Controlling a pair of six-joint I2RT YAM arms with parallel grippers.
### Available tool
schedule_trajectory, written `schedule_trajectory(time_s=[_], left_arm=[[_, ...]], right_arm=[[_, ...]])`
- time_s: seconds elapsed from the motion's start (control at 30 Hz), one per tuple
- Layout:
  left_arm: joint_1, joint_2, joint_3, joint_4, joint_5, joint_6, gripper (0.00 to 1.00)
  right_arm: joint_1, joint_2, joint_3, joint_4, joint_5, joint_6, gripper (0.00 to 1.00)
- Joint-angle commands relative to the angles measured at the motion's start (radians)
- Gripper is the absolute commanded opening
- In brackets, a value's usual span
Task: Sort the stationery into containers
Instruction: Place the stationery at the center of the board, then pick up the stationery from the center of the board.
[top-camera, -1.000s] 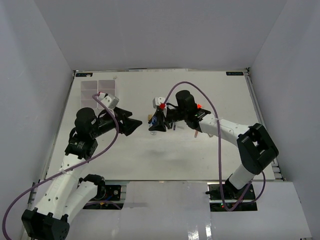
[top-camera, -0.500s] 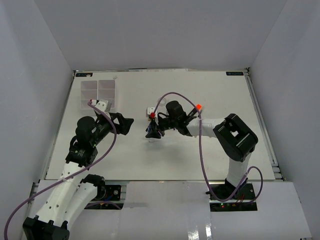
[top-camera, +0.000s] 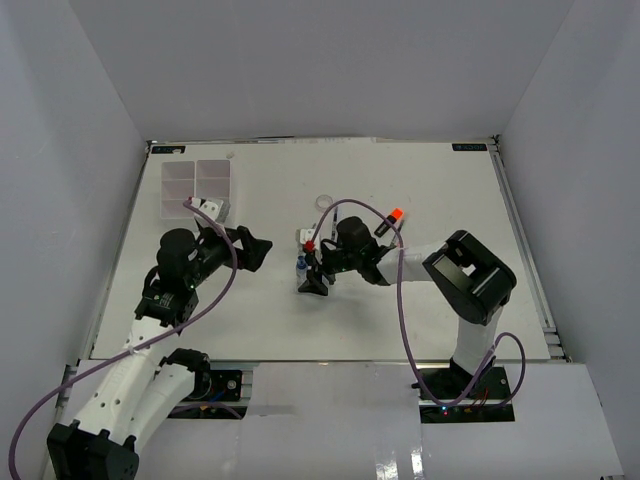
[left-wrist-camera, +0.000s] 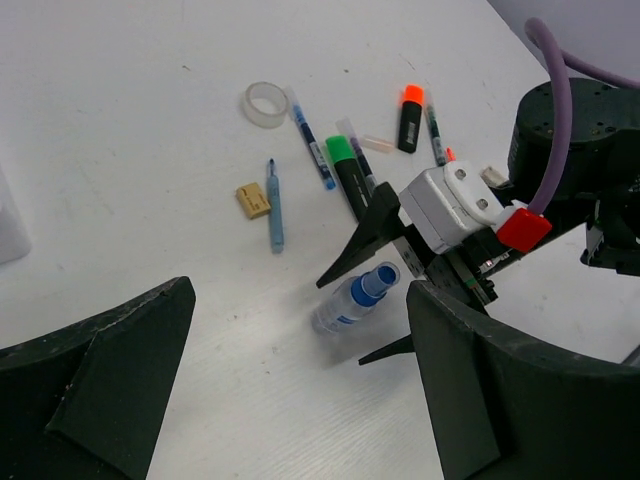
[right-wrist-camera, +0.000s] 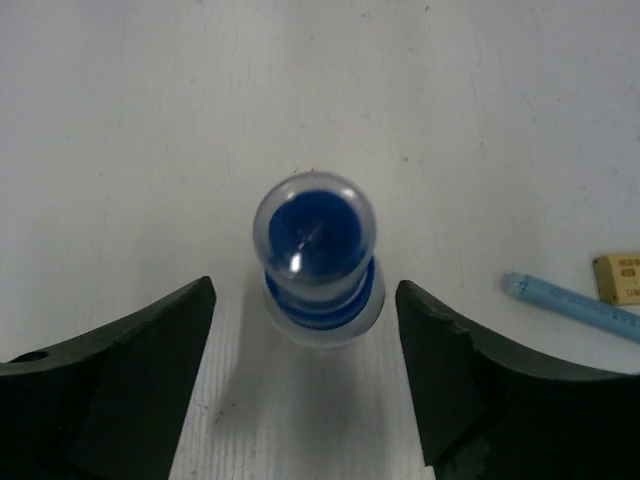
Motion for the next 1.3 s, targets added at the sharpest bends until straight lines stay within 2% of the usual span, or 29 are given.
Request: schedule_trajectory(time_s=[0.0,0.03,0.13,0.3,0.47,0.5,0.67,0.87,1.0,1.27], left_arm=[[-0.002,0.031,-0.008,0.007,0.111,-0.014,0.98],[-0.002,0.034,-0.008,0.007,0.123,-0.015,0.98],[-0.002,0.035,-0.003,0.009,0.148,-0.040,0.98],[-0.003,0.045,-0.002,0.023,0.143,-0.164,0.98],[-0.038,0.083,0.000,0.023,0.014,-0.272,0.98],[-0.051,0.094,0.003,0.021,-0.028,-0.287,0.98],[-0.215,0.187,0.046,0.021,-0.214,-0.328,0.98],[-0.402,0.308,0.110,-0.005,-0.480,-0.368,0.98],[-0.457,0.389,0.133,-0.014,-0.558,-0.400,0.98],[-0.508,0.514,0.179,-0.032,-0.638,-0.434,0.84]], right_arm=[[0.007,-0.070,-0.029,0.033,0.024,-0.021,0.82],[0.007,-0.087,-0.037,0.015,0.027,-0.022,0.97],[0.007,-0.189,-0.072,-0.077,0.088,-0.014,0.90],[0.007,-0.473,-0.146,-0.273,0.300,0.085,0.90],[0.006,-0.767,-0.195,-0.402,0.527,0.251,0.90],[0.007,-0.800,-0.193,-0.460,0.623,0.294,0.90],[0.007,-0.995,-0.209,-0.593,0.882,0.372,0.90],[0.006,-1.165,-0.275,-0.640,0.952,0.406,0.90],[0.006,-1.225,-0.305,-0.657,0.972,0.409,0.90],[0.006,-1.306,-0.350,-0.683,1.006,0.406,0.90]])
